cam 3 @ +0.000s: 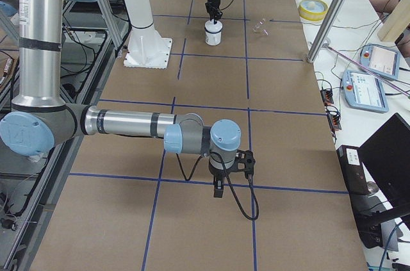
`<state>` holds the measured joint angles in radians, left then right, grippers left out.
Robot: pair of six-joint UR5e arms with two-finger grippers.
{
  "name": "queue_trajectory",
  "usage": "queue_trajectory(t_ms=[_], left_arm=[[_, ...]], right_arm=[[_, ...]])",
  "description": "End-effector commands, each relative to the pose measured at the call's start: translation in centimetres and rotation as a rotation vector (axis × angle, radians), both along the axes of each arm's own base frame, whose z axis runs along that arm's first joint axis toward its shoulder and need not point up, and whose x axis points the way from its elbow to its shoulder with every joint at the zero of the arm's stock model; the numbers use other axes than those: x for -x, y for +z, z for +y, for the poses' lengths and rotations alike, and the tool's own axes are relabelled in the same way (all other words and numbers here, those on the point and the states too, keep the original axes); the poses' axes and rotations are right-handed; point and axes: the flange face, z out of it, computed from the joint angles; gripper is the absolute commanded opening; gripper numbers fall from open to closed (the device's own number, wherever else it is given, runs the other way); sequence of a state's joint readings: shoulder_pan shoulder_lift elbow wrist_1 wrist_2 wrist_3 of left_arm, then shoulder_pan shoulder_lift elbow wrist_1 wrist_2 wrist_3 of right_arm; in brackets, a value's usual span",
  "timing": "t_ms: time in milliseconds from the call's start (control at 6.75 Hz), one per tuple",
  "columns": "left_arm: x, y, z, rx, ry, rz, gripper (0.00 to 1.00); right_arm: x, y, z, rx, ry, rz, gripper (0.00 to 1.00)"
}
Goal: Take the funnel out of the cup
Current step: 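Seat the lid onto the mug's rim with the left gripper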
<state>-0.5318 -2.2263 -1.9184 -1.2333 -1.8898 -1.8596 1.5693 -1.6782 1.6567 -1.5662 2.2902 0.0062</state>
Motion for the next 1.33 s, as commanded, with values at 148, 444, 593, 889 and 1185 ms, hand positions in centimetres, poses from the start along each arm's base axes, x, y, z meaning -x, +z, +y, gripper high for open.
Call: queue_trajectory(t_ms=[148, 444, 593, 889, 1185], left_arm=[[-0.1, 0.0, 0.1, 0.000, 0.001, 0.000, 0.00], [-0.9, 0.4, 0.6, 0.001, 0.012, -0.010, 0.00], [-0.9, 0.6, 0.6, 0.002, 0.013, -0.013, 0.60], [-0.9, 0.5, 0.5, -0.006, 0.016, -0.012, 0.88], [0.4, 0.2, -0.1, -0.054, 0.042, -0.005, 0.88]], right_arm=[[0.0, 0.0, 0.0, 0.000, 0.000, 0.000, 1.00], [0.0, 0.0, 0.0, 0.000, 0.000, 0.000, 1.00], [0.0, 0.0, 0.0, 0.000, 0.000, 0.000, 1.00], [0.0, 0.0, 0.0, 0.000, 0.000, 0.000, 1.00], [0.0, 0.0, 0.0, 0.000, 0.000, 0.000, 1.00]])
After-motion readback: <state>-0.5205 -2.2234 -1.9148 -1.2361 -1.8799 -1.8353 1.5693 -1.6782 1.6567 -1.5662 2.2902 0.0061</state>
